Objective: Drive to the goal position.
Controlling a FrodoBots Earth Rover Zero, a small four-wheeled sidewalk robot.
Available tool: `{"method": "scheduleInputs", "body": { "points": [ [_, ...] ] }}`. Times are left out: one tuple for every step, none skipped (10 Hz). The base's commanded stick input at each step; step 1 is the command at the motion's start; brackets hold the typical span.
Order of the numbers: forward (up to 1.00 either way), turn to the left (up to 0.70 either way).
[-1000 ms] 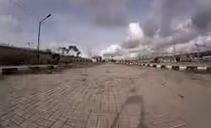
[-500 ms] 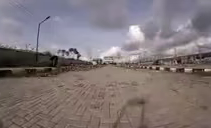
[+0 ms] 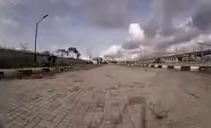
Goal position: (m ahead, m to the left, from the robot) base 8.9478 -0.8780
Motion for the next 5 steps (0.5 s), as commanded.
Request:
{"method": "scheduleInputs", "body": {
  "points": [
    [1.00, 0.00],
    [1.00, 0.00],
    [1.00, 0.00],
    [1.00, 0.00],
    [1.00, 0.00]
  ]
}}
